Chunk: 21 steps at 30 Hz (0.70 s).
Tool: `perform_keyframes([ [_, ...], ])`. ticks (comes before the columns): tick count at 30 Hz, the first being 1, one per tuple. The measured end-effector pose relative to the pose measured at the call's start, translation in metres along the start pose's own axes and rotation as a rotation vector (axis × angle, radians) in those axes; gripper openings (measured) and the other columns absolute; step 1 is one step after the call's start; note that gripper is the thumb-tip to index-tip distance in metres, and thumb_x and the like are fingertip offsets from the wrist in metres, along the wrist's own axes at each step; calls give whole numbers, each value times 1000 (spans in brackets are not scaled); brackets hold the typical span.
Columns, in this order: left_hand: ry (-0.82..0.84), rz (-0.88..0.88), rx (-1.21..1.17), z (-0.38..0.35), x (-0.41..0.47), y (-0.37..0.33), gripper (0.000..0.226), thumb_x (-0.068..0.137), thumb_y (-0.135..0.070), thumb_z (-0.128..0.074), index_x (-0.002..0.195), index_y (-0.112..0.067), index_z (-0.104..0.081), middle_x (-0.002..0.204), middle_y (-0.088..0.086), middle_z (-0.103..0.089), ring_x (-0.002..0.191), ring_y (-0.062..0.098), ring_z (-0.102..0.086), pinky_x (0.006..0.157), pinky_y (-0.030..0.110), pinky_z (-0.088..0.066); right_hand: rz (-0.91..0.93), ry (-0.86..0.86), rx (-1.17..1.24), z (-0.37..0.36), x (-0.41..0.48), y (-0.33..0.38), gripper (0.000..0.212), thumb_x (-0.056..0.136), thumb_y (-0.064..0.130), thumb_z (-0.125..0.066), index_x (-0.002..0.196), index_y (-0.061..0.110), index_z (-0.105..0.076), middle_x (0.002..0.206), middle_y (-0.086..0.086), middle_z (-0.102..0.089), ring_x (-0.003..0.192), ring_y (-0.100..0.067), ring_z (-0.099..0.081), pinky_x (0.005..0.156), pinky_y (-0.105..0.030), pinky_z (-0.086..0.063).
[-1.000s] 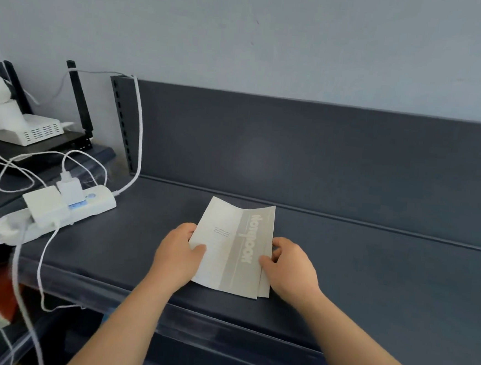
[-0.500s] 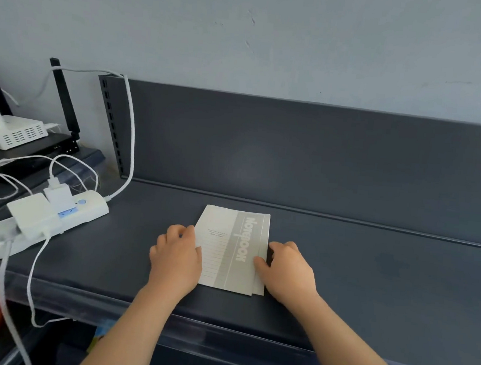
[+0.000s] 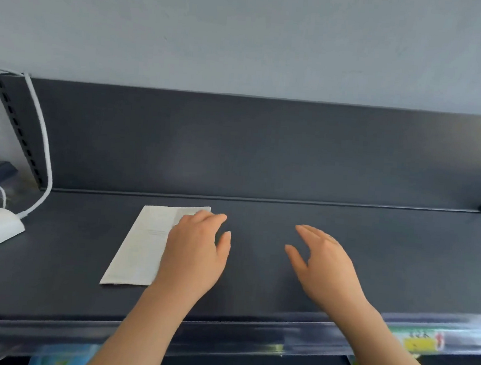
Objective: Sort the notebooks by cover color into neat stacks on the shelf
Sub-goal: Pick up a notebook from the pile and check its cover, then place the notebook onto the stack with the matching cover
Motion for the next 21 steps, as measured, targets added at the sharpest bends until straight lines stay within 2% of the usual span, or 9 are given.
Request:
perform_keyframes([
  [2, 15, -39, -26, -8, 0, -21, 40, 97, -34, -45, 134, -24, -51, 137, -8, -50, 126, 14, -42, 102, 25, -31, -26, -36, -3, 12, -6, -18, 49, 95, 39, -47, 138, 17, -43, 141, 4, -46, 131, -17, -40, 106, -23, -27],
  [6, 37, -110, -39, -27, 1, -67, 40, 96, -35, -46, 134, -23, -52, 133, -8, -53, 118, 16, -47, 99, 28, -36, -82, -116, -4, 40, -20, -57, 50, 94, 38, -49, 138, 16, -44, 141, 3, -47, 132, -17, -39, 107, -24, -28],
  [10, 50, -162, -57, -46, -2, -116, 41, 96, -36, -45, 134, -23, -51, 132, -9, -52, 116, 16, -47, 96, 27, -35, -115, -157, -31, 68, -34, -101, 49, 94, 38, -48, 138, 17, -44, 139, 4, -49, 131, -16, -40, 108, -25, -28],
  [21, 82, -193, -176, -119, -30, -300, 42, 96, -36, -45, 134, -19, -51, 132, -8, -53, 120, 13, -45, 99, 27, -38, -227, -201, -86, 163, -87, -283, 48, 94, 37, -49, 137, 17, -45, 137, 4, -52, 129, -16, -42, 106, -25, -30],
])
Point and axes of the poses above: each hand's wrist, its own x-axis towards the middle knuckle, its own z-axis out of the back of the hand, y = z × x, the point moved 1 cm from there along x, towards the middle knuckle
